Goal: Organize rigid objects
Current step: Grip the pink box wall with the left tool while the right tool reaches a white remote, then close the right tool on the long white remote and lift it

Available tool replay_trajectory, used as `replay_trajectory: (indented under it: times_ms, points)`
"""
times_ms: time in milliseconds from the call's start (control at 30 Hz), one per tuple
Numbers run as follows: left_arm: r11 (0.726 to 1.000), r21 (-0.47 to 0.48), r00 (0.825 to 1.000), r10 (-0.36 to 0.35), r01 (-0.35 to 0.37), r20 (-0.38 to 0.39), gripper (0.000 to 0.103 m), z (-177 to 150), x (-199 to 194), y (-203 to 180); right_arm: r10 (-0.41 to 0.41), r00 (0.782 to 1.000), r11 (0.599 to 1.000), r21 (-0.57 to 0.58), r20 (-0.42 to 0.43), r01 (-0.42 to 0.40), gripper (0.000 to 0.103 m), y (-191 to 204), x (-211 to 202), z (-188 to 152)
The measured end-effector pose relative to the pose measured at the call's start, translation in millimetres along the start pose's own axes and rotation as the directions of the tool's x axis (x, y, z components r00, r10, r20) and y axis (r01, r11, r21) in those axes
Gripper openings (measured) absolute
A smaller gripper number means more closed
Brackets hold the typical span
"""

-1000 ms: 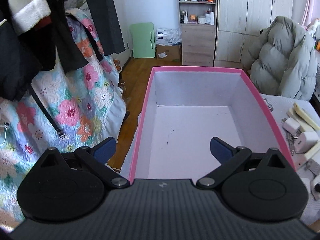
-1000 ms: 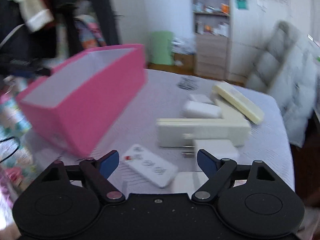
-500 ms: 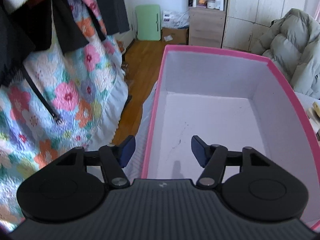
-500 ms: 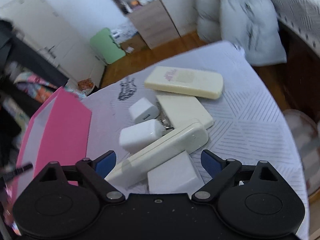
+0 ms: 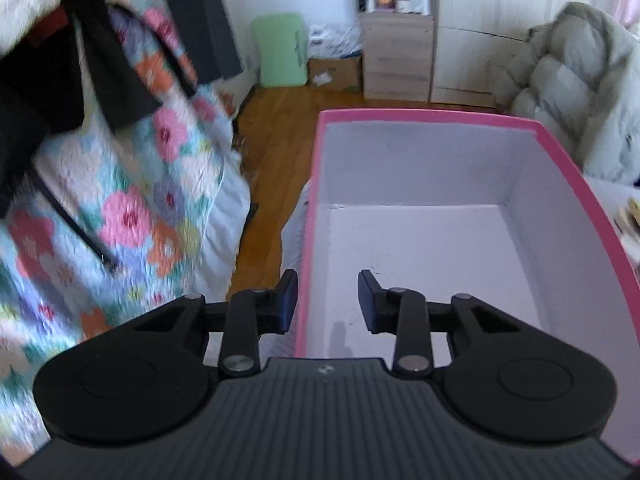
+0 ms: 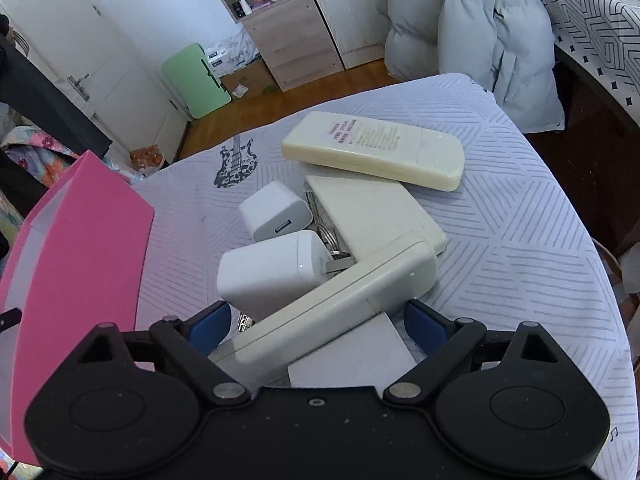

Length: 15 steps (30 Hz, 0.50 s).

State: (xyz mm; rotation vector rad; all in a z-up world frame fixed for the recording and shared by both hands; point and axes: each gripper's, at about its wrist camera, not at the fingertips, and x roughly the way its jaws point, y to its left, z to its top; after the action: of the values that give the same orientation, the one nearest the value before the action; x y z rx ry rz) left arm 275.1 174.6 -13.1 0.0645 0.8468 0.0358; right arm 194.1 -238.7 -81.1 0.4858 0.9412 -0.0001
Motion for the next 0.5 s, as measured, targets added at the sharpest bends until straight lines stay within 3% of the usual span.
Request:
replay_trajectory:
  times_ms: [133,333,433,500]
  points:
    - [0.999,0.038,0.999,0.009,-0.011,0.040,0.033,6.4,1.6,-2.5,0.009,1.000,1.000,0.020,0.000,-0.009,0.089,-5.1,-2.6,3.5]
    - [0.999,0.034,1.000,-0.001,0.001,0.001,0.033,16.3,16.9,-2.8,0.049,0.999,0.995,0.090,0.000,-0.049,0.072,-19.6,-6.8,5.9]
    - [0.999,0.044,1.000,-0.014,0.014,-0.001,0.022,16.0,19.3,-4.5,0.086,0.996,0.984,0.157,-0.004,-0.085,0.065,-33.0,-7.4,8.6]
    - [0.998,0.053,1.000,0.026,-0.027,0.009,0.013,14.1,18.1,-6.2,0.103,0.995,0.976,0.192,-0.010,-0.099,0.061,-38.6,-7.4,10.2]
